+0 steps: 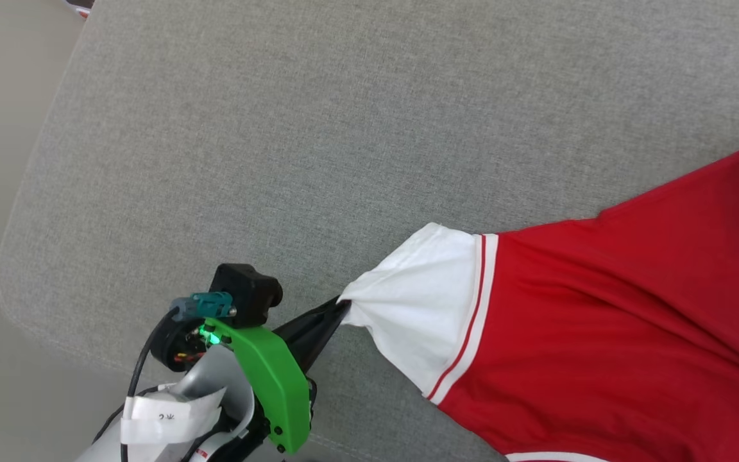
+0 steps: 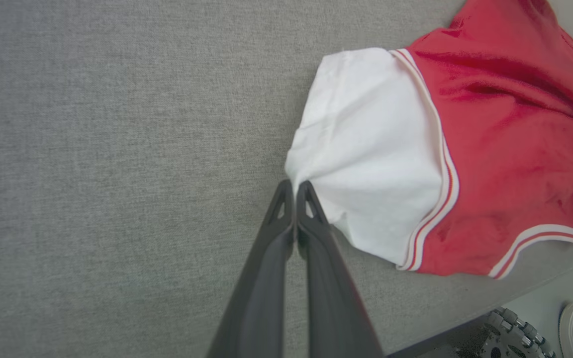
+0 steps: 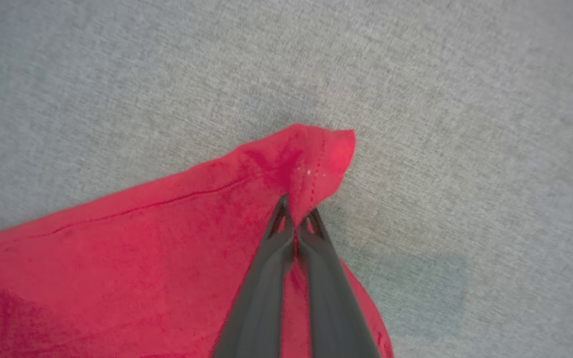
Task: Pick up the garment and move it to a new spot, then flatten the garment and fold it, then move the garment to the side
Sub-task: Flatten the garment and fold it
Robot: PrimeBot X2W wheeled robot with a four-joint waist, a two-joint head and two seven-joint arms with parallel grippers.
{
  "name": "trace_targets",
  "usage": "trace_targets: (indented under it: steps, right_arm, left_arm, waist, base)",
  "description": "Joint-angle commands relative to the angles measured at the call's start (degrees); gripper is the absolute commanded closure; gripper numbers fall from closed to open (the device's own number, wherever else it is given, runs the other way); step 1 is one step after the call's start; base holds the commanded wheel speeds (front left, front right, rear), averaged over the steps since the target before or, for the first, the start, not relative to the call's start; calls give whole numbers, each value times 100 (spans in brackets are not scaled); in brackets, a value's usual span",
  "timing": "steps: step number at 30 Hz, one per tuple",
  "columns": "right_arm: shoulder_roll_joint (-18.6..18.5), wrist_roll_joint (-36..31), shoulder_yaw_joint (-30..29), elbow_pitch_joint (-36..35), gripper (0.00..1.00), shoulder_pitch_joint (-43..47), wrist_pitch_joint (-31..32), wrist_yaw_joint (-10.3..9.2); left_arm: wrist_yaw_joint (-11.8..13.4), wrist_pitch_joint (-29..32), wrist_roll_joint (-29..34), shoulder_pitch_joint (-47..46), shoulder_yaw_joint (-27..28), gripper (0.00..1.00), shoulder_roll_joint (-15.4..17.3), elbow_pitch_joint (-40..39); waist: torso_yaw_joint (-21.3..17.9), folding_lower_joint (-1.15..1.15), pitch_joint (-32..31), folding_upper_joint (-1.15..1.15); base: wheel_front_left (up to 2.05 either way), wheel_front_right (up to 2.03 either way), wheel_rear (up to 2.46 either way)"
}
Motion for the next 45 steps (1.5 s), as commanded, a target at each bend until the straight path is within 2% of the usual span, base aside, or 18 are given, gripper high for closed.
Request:
trace_targets:
  steps: [1, 10, 21, 31, 45]
  right_arm:
    - [-13, 68, 3, 28, 100, 73, -207, -5]
    - [-76, 346, -57, -34, 100, 263, -1287, -5]
    - [-58, 461, -180, -412, 100, 626, -2573, -5]
    - [-24, 606, -304, -1171, 100, 1180, -3186, -5]
    - [468, 608, -951, -2359, 100, 1620, -3634, -5]
  left_arm:
    - [62, -40, 51, -21, 53, 100, 76, -1]
    - [296, -86, 142, -32, 323, 100, 307, -266]
    - [683, -312, 243, -145, 955, 100, 614, -627]
    - [1031, -922, 221, -292, 1827, 100, 688, -930]
    - [1113, -1714, 406, -596, 2567, 100, 787, -1409]
  waist:
    - [-232, 0, -331, 0]
    - [-651, 0, -1006, 0]
    - [-1264, 0, -1696, 0]
    - [-1719, 0, -2110, 0]
    - [-2104, 0, -2360, 0]
  base:
    - [0, 0, 0]
    - [0, 0, 0]
    - [0, 0, 0]
    - [0, 0, 0]
    - [0, 0, 0]
